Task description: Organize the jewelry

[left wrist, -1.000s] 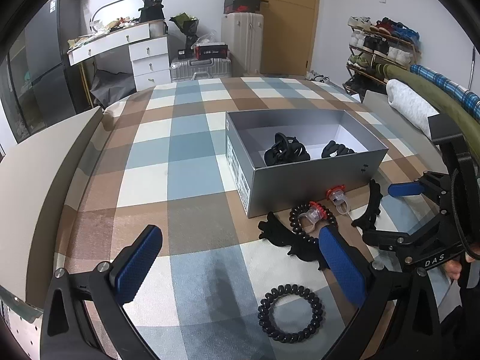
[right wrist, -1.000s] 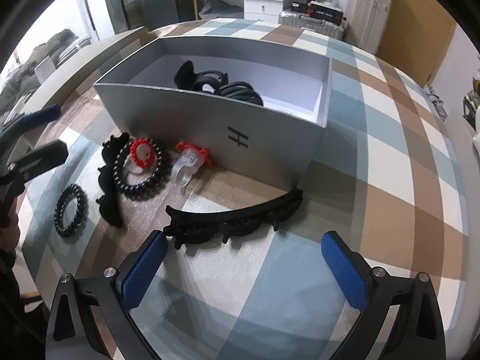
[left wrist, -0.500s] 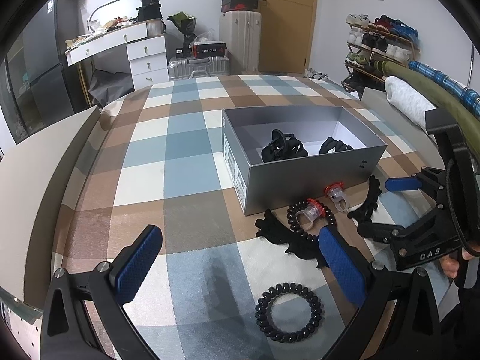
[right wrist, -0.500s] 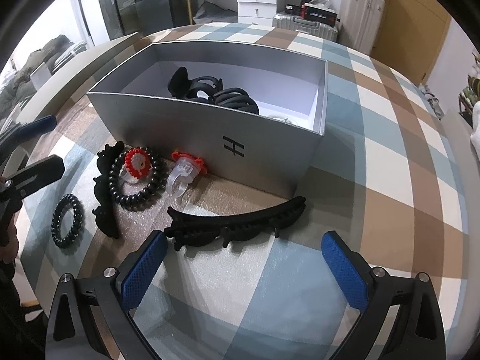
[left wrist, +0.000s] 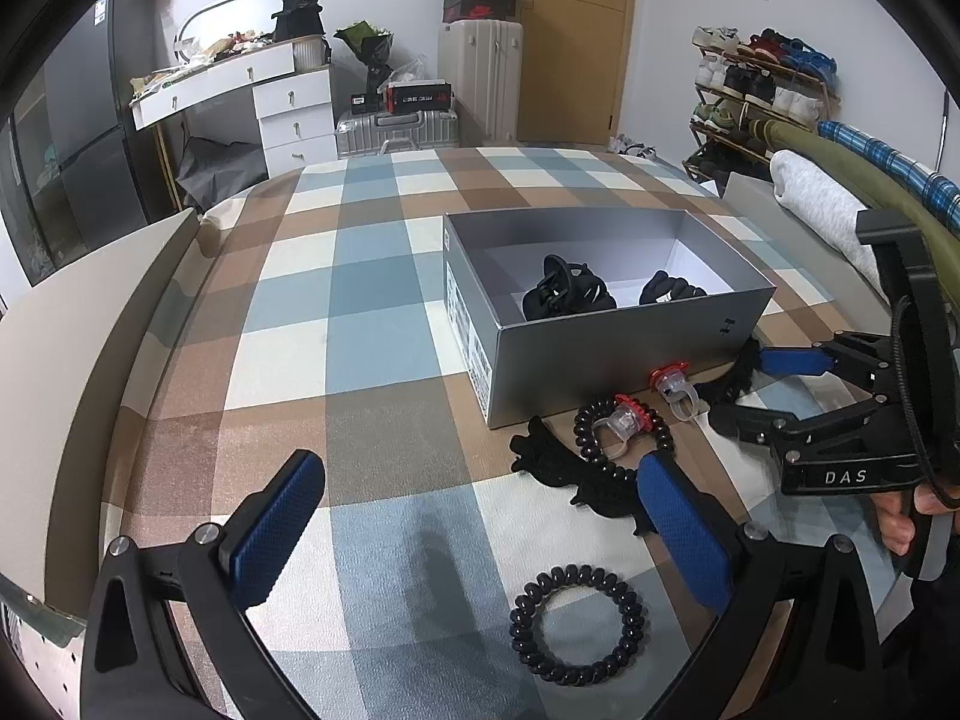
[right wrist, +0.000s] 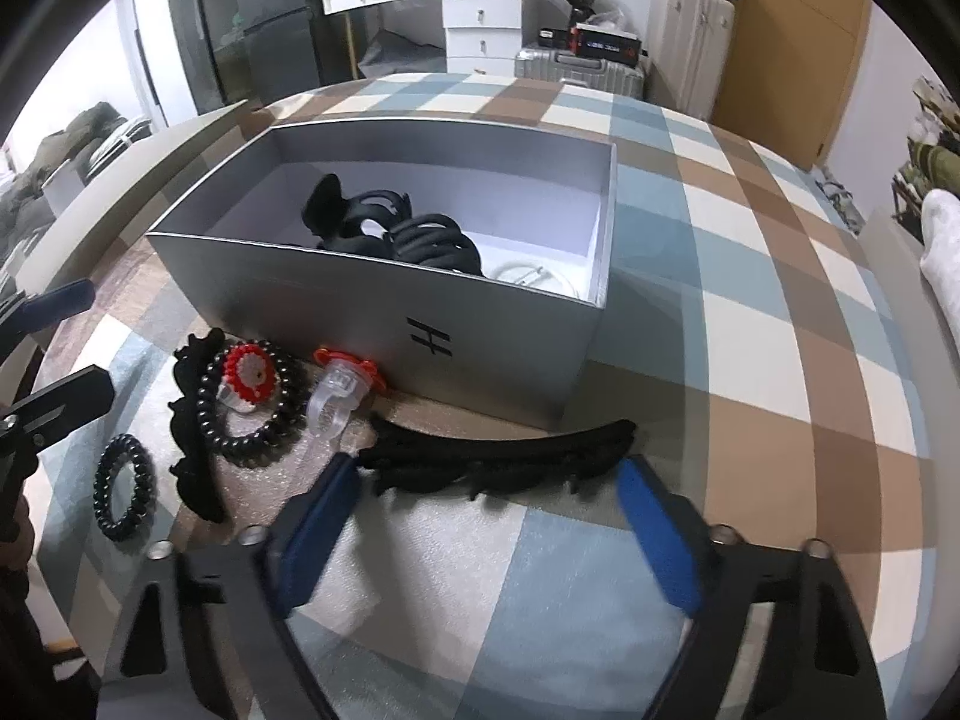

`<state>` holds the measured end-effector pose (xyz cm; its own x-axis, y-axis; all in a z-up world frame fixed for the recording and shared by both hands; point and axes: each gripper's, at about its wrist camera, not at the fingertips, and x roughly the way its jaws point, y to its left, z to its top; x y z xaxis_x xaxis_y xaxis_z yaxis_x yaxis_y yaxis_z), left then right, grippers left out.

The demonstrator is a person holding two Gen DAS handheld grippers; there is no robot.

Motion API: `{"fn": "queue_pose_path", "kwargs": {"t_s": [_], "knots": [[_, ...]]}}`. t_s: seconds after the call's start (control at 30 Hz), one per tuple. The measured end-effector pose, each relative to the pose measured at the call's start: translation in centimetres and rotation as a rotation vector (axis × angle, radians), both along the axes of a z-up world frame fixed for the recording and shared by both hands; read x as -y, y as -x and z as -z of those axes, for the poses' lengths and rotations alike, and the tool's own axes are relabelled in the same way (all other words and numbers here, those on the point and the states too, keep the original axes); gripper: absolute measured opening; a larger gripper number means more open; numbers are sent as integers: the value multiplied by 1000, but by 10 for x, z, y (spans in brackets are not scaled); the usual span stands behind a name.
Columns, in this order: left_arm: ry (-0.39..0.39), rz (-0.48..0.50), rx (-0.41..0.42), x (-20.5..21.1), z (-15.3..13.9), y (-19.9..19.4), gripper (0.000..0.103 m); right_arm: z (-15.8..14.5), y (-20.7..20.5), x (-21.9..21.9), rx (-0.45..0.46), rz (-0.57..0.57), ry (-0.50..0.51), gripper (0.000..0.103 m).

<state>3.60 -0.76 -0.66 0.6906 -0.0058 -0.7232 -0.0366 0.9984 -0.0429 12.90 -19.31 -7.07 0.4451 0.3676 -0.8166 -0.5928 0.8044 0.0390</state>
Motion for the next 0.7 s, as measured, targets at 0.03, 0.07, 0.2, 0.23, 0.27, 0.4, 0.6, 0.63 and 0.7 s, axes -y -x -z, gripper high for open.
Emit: {"fn": "queue_pose_path", "kwargs": {"t_s": [0.03,0.07,0.2,0.23,0.27,0.4,0.6,0.63,0.7], "knots": [[0,1,0,0,0,0,102,-1,1,0,2,-5,-2,72],[-1,1,0,0,1,0,102,-1,2,0,3,-9,-2,72],[1,0,-4,0,1,-1,102,-2,4,0,1,-27,1,71],[1,0,-5,0,1,0,102,-2,4,0,-1,-32,2,71],[1,0,-5,0,2,0,102,-3,4,0,-3,-38,2,71],[8,6,-9,0,2,0,102,-12,10,1,17,-56,-1,71],[17,55,-38,10,7,-3,102,-34,19,7,62,-71,-40,71],[17,64,-43,12,9,-3,102,-38,20,8,69,-70,-49,71],[15,77,-58,16,12,-4,102,-44,22,11,78,-73,-77,71]]}}
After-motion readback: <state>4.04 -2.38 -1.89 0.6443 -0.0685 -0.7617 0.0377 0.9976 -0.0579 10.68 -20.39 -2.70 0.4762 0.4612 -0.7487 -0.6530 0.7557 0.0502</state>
